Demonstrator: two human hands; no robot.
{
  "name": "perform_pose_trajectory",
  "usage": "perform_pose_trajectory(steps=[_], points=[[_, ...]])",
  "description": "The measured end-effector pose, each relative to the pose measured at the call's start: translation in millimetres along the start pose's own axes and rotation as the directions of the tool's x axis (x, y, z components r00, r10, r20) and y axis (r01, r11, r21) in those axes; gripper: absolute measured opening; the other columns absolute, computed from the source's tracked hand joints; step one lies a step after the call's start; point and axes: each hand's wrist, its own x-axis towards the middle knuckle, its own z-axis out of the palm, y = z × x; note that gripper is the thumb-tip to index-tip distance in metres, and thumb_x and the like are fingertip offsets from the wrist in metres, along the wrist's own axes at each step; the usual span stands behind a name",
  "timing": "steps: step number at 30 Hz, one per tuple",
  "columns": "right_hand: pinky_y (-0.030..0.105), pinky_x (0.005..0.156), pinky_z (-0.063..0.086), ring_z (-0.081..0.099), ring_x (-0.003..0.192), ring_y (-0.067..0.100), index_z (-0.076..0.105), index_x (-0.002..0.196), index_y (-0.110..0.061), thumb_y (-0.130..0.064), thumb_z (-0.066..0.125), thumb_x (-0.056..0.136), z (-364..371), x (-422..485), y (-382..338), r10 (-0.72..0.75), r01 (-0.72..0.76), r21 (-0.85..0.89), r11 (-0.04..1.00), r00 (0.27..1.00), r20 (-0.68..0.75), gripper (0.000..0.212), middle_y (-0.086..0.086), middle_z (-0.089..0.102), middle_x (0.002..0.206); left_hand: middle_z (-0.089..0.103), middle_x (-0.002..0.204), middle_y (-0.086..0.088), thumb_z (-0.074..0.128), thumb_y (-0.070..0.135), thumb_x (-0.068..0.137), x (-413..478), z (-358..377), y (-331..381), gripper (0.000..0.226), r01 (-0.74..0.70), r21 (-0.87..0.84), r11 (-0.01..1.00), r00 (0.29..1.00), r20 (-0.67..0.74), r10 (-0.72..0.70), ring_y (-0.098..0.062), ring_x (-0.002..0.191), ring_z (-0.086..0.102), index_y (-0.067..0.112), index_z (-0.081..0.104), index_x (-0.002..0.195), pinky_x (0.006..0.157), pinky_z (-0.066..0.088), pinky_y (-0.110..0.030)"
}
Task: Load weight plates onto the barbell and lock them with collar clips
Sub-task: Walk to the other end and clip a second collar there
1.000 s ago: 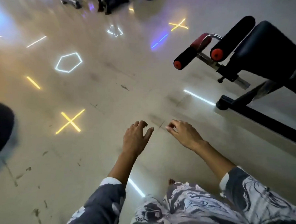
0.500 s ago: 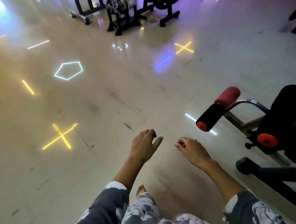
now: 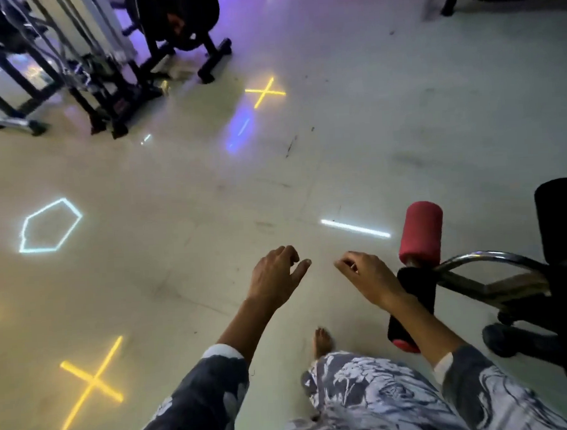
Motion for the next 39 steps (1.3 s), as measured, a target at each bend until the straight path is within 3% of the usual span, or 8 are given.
perform_pose_trajectory(steps=[4,10,16,19,22,25,34,39], points=[[0.032,0.072,0.048,0.062,0.084,0.019,0.062,0.092,-0.013,-0.039,0.045,0.094,-52,101,-5,0.091,-0.087,0.058,0.995,0.993,-0.077,0.031,0.005,0.068,0.093,0.064,0.096,-0.001,0.050,0.047,0.092,128,-27,5,0.032,-0.071,0.005,0.997,0.997,0.005,0.071,-0.019,0.089,0.059,0.016,0.058,0.095,0.072,0.043,-0.030],[0.031,0.071,0.046,0.062,0.082,0.020,0.064,0.089,-0.015,-0.038,0.049,0.093,-119,257,6,0.182,-0.172,0.088,0.981,0.975,-0.130,0.028,0.004,0.069,0.091,0.065,0.097,-0.004,0.050,0.045,0.093,319,-42,22,0.033,-0.220,0.011,0.975,0.975,0.018,0.220,-0.023,0.088,0.060,0.013,0.059,0.097,0.071,0.044,-0.032],[0.028,0.065,0.041,0.061,0.078,0.020,0.060,0.080,-0.016,-0.034,0.052,0.092,-186,392,36,0.365,-0.301,0.251,0.920,0.891,-0.271,0.024,0.000,0.064,0.079,0.064,0.094,-0.004,0.049,0.045,0.093,517,-43,57,0.032,-0.376,-0.014,0.926,0.921,0.099,0.376,-0.022,0.086,0.059,0.014,0.058,0.095,0.067,0.041,-0.031],[0.028,0.069,0.043,0.064,0.082,0.019,0.062,0.083,-0.015,-0.033,0.053,0.092,-229,448,45,0.452,-0.335,0.362,0.870,0.835,-0.314,0.022,0.001,0.069,0.084,0.064,0.096,-0.003,0.048,0.047,0.093,609,-48,93,0.034,-0.458,-0.026,0.889,0.874,0.172,0.455,-0.022,0.089,0.059,0.015,0.057,0.097,0.070,0.041,-0.031],[0.026,0.067,0.041,0.061,0.079,0.017,0.062,0.084,-0.015,-0.033,0.053,0.092,-277,490,65,0.513,-0.355,0.413,0.839,0.769,-0.381,0.021,0.002,0.068,0.087,0.065,0.100,-0.004,0.048,0.045,0.094,688,-40,143,0.034,-0.541,-0.053,0.839,0.806,0.253,0.536,-0.022,0.093,0.059,0.013,0.058,0.100,0.072,0.040,-0.030],[0.025,0.069,0.039,0.060,0.079,0.017,0.061,0.087,-0.015,-0.032,0.051,0.093,-319,512,114,0.625,-0.369,0.527,0.765,0.623,-0.471,0.021,0.000,0.064,0.088,0.064,0.101,-0.002,0.049,0.045,0.093,754,-8,213,0.033,-0.619,-0.102,0.778,0.707,0.358,0.610,-0.020,0.095,0.058,0.014,0.058,0.097,0.074,0.042,-0.032],[0.022,0.065,0.038,0.061,0.081,0.018,0.063,0.088,-0.011,-0.032,0.051,0.094,-478,541,300,0.794,-0.390,0.692,0.608,0.321,-0.516,0.025,0.002,0.066,0.086,0.064,0.094,0.001,0.051,0.046,0.092,893,101,458,0.031,-0.802,-0.206,0.561,0.428,0.456,0.780,-0.016,0.089,0.059,0.016,0.058,0.090,0.068,0.042,-0.027],[0.008,0.059,0.037,0.060,0.075,0.014,0.059,0.080,-0.019,-0.035,0.050,0.093,-581,536,385,0.842,-0.378,0.754,0.536,0.179,-0.509,0.022,-0.002,0.066,0.080,0.058,0.083,0.004,0.052,0.045,0.091,941,141,608,0.030,-0.840,-0.281,0.465,0.318,0.439,0.840,-0.017,0.081,0.056,0.016,0.058,0.085,0.065,0.039,-0.027]])
